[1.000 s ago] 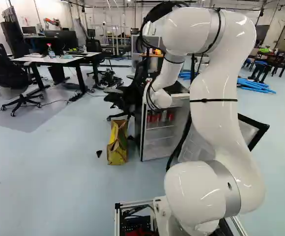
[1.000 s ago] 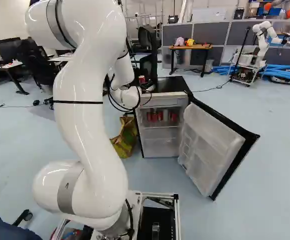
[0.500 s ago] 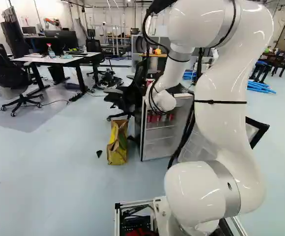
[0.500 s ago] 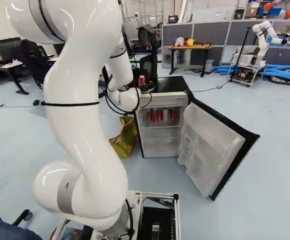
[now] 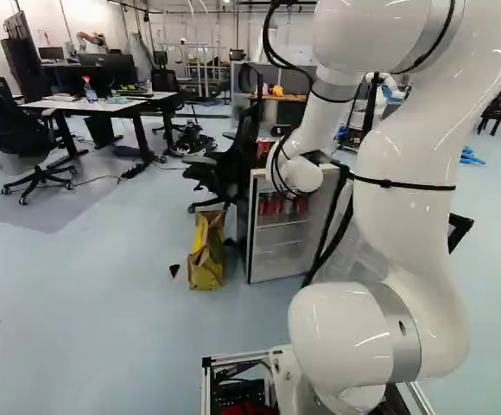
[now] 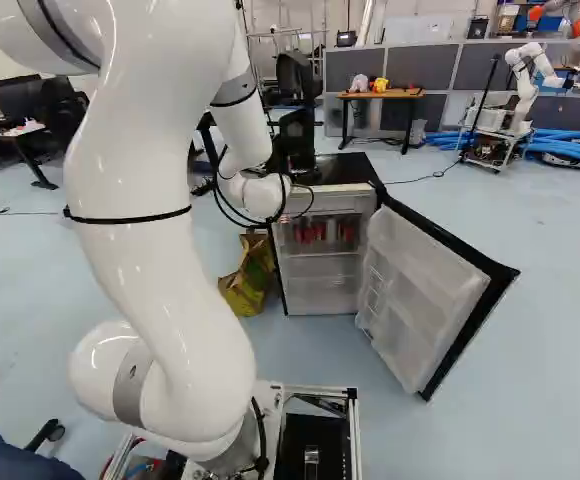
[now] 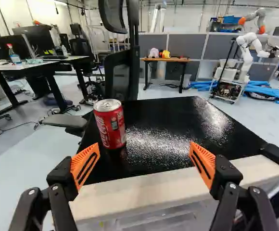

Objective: Grab a drink from the fridge

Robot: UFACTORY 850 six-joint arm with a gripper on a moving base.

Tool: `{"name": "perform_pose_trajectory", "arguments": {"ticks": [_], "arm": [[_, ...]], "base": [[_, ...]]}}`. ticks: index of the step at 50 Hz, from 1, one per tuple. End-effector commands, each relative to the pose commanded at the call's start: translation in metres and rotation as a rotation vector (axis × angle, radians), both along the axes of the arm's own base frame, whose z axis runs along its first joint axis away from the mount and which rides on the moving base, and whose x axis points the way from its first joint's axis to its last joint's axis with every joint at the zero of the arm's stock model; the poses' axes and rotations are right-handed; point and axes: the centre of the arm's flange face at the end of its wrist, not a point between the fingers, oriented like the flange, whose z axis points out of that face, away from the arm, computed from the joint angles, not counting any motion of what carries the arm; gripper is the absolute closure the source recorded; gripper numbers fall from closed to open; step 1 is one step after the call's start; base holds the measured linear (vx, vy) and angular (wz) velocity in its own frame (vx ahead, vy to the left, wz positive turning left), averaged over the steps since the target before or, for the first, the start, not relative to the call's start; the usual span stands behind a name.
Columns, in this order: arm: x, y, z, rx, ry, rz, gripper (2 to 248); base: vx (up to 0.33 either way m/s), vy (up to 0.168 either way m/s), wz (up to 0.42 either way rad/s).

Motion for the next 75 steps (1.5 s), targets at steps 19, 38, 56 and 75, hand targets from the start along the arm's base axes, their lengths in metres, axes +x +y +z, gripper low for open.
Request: {"name": "perform_pose_trajectory", "arguments": {"ticks": [19, 38, 56, 75], "arm": [[-0.019, -0.027, 0.012, 0.011, 0.072, -0.059, 3], [-0.035, -0.054, 0.027, 0.02, 0.11, -0.12, 3], [-0.049, -0.08, 0.041, 0.029, 0.137, -0.178, 3], [-0.06, -0.106, 0.056, 0.036, 0.147, -0.239, 3]], "base": [[0.0, 0.0, 0.0], [0.0, 0.0, 0.0], [0.0, 0.0, 0.0], [0.0, 0.0, 0.0]]}}
